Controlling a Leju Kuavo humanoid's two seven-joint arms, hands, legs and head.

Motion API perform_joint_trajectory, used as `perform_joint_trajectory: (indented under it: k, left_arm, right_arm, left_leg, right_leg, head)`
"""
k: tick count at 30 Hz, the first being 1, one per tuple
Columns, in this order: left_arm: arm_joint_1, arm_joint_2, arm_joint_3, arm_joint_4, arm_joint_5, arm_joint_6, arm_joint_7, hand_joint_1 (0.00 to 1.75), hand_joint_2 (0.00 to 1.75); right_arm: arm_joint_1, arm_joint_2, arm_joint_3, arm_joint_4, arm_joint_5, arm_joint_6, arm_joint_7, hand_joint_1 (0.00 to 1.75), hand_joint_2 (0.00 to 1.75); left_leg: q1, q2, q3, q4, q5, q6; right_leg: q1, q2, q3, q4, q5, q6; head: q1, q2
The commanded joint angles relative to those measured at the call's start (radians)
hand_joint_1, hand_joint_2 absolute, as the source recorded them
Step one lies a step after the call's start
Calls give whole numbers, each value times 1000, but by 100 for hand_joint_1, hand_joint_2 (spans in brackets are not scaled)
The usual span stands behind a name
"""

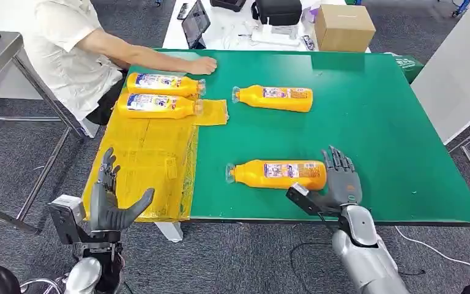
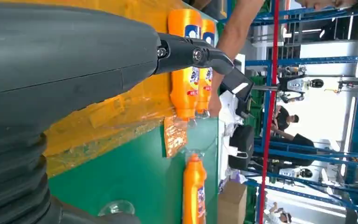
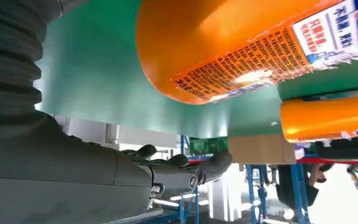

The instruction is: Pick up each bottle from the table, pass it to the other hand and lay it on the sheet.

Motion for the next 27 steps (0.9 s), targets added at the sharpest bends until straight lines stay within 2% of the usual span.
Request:
perform_joint_trajectory:
  k: [1,5,8,9,10,13,20,23,24,25,27]
  left_arm:
    - [-50,8,-41,71,7,-3,5,0,175]
    - [-60,3,-17,57,32,13,-13,0,175]
    - [-71,7,-21,56,38,10,-9,0,175]
    - [-74,8,-25,59,41,5,-6,0,175]
    - [-79,8,-34,67,45,-3,-4,0,175]
    - [-92,6,-55,89,53,-10,-5,0,175]
    - [-105,7,-64,104,62,-17,-7,0,175]
    - [-121,6,-73,123,71,-22,-8,0,175]
    - [-126,7,-75,131,73,-23,-9,0,175]
    - [-126,7,-75,131,73,-23,-9,0,175]
    - [-126,7,-75,131,73,-23,-9,0,175]
  right_arm:
    - [-107,27,44,194,-12,-51,-36,0,175]
    - [-110,43,54,192,-18,-56,-57,0,175]
    - [-121,66,52,216,-69,-17,-97,0,175]
    - [-123,68,59,224,-68,-13,-104,0,175]
    - [-127,75,61,239,-93,11,-130,0,175]
    - [-141,91,56,296,-150,52,-172,0,175]
    - [-156,94,61,336,-159,72,-172,0,175]
    - [-179,102,62,393,-163,87,-155,0,175]
    - [-184,103,64,409,-165,78,-161,0,175]
    - [-184,103,64,409,-165,78,-161,0,175]
    - [-184,103,64,409,-165,78,-161,0,175]
  left_leg:
    - [0,2,6,-1,-1,2]
    - [0,1,2,-1,0,1]
    - [0,1,1,0,0,1]
    - [0,3,7,-1,-2,2]
    - [0,2,3,-1,-1,1]
    - [0,2,6,-1,-2,2]
    - [0,1,2,-1,0,1]
    - [0,1,3,-1,0,1]
    - [0,1,8,-2,-1,2]
    - [0,0,3,-1,0,1]
    - [0,0,5,-1,0,1]
  right_leg:
    - [1,0,6,-2,-1,-3]
    - [0,0,2,0,0,-2]
    - [1,1,1,-1,0,-2]
    - [2,1,6,-1,-1,-4]
    - [1,1,3,-1,0,-2]
    - [1,0,6,-2,-1,-4]
    - [0,0,2,-1,0,-1]
    - [0,-1,2,-1,0,-2]
    - [1,-1,8,-2,-1,-4]
    - [1,-1,3,-1,0,-2]
    - [1,-1,5,-1,0,-3]
  head:
    - [0,0]
    - [0,0]
    - [0,0]
    - [0,0]
    - [0,0]
    - [0,0]
    - [0,0]
    - [0,0]
    - [0,0]
    - [0,0]
    - [0,0]
